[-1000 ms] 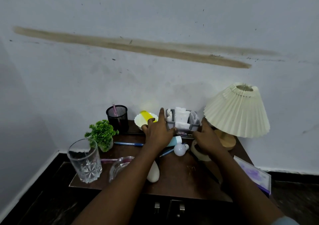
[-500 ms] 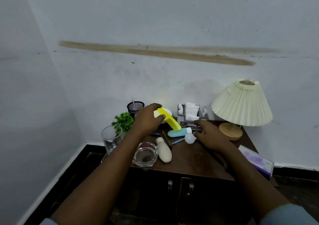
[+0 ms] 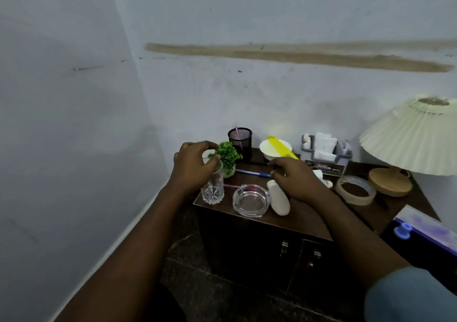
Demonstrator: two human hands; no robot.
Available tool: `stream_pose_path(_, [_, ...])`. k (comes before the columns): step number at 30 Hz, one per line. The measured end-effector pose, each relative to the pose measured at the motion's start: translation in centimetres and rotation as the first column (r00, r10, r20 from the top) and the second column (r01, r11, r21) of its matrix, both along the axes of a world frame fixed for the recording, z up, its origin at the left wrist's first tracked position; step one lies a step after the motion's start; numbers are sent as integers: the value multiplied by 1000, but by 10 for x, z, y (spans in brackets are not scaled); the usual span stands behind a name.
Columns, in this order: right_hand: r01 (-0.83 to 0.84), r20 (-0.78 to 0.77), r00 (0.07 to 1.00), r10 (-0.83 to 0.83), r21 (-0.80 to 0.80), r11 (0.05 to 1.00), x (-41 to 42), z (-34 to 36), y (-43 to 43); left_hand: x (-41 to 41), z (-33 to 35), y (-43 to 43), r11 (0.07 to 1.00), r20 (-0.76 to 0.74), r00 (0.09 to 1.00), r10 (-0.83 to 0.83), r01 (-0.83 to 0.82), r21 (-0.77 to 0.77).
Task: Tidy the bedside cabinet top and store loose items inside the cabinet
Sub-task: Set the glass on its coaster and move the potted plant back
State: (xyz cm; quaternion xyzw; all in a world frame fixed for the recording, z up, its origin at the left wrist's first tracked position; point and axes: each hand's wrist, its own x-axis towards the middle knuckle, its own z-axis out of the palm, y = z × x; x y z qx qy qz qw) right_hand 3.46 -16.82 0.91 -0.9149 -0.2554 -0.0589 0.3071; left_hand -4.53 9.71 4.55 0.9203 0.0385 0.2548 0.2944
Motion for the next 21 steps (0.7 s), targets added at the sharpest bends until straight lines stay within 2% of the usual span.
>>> stream_pose_path(2, [-46, -1, 999, 46, -20, 999, 0, -2, 12, -2, -7, 11, 1000, -39, 999, -14, 14, -6])
stream_pose_path(5, [-79, -15, 997, 79, -34, 996, -2, -4, 23, -5, -13, 25, 988, -84, 992, -97, 86, -127])
stream_pose_path(10, [-86, 9, 996, 87, -84, 993, -1, -6, 32, 0, -20, 37, 989, -223, 964, -145, 133, -71])
stream_pose_path(14, [-58, 23, 998, 66, -253, 966, -2, -5, 38, 7, -28, 39, 969, -392, 891, -231, 173, -178])
stream_pose_path(16, [-44, 33, 998, 59, -344, 938, -2, -6, 38, 10, -32, 39, 967, -390, 889, -240, 184, -174])
stream_pose_path(19, [18, 28, 1000, -4, -495, 869, 1, -10, 30, 13, -33, 38, 975, -308, 928, -211, 179, -131])
stream_pose_path(21, [11, -26, 999, -29, -518, 855, 4, -15, 23, 12, -28, 38, 976, -243, 949, -201, 174, -127])
